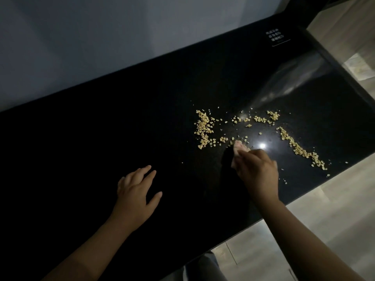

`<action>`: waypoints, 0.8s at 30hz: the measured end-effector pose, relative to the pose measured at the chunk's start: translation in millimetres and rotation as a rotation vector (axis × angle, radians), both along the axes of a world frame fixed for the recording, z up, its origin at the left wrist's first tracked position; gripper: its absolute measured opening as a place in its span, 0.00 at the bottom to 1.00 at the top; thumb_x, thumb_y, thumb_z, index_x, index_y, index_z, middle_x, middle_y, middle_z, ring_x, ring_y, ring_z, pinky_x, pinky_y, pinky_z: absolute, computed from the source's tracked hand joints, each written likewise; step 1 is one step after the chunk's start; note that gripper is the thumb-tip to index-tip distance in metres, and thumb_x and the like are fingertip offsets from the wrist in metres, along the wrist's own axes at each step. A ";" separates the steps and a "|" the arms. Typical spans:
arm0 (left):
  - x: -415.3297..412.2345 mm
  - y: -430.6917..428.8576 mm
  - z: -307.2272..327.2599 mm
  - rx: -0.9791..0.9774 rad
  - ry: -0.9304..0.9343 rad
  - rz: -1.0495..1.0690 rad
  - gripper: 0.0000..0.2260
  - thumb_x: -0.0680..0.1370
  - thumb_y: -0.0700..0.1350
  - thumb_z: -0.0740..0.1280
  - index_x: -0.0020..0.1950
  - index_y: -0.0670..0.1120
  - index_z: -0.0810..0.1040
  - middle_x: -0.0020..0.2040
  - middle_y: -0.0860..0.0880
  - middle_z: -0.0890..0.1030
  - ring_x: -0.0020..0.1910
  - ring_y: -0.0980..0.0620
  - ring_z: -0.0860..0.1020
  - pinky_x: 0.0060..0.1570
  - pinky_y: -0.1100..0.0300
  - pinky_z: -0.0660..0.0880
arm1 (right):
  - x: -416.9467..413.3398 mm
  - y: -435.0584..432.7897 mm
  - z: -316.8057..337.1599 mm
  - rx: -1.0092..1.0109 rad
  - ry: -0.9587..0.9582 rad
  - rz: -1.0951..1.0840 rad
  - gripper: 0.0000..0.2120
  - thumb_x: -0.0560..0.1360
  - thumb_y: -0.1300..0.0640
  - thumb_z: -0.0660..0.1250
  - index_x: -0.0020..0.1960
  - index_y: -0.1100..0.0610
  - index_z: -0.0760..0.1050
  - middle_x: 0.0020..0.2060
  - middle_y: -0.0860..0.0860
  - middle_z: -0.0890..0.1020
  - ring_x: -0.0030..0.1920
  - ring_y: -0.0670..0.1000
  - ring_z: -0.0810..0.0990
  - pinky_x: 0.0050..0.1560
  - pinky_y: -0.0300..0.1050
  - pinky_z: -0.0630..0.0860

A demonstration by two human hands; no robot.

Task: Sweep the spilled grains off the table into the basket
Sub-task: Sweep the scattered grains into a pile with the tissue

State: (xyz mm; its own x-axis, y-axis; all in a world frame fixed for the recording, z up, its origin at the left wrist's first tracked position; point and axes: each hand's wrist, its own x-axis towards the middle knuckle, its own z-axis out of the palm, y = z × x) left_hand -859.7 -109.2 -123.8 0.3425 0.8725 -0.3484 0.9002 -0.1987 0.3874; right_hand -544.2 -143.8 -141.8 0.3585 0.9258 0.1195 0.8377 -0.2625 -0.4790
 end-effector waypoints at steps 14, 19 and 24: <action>-33.4 51.6 7.9 -0.023 -0.033 0.017 0.28 0.78 0.54 0.62 0.76 0.47 0.60 0.76 0.52 0.57 0.74 0.51 0.52 0.73 0.50 0.56 | -131.7 42.8 -10.8 -0.086 0.090 0.399 0.17 0.76 0.46 0.58 0.59 0.48 0.79 0.48 0.49 0.80 0.44 0.51 0.79 0.47 0.51 0.74; -24.3 58.2 4.4 -0.055 -0.005 -0.027 0.29 0.79 0.56 0.60 0.77 0.49 0.56 0.77 0.52 0.52 0.75 0.51 0.48 0.74 0.48 0.52 | -49.5 52.3 -18.5 -0.123 -0.041 0.079 0.14 0.76 0.51 0.67 0.61 0.48 0.79 0.54 0.51 0.81 0.48 0.55 0.79 0.51 0.46 0.64; -13.0 65.5 -3.0 -0.036 0.107 -0.065 0.31 0.78 0.60 0.57 0.78 0.52 0.50 0.78 0.52 0.45 0.76 0.50 0.43 0.74 0.44 0.45 | -25.1 50.7 -3.5 -0.102 -0.032 -0.010 0.11 0.76 0.53 0.67 0.57 0.53 0.80 0.48 0.52 0.80 0.42 0.55 0.78 0.47 0.49 0.71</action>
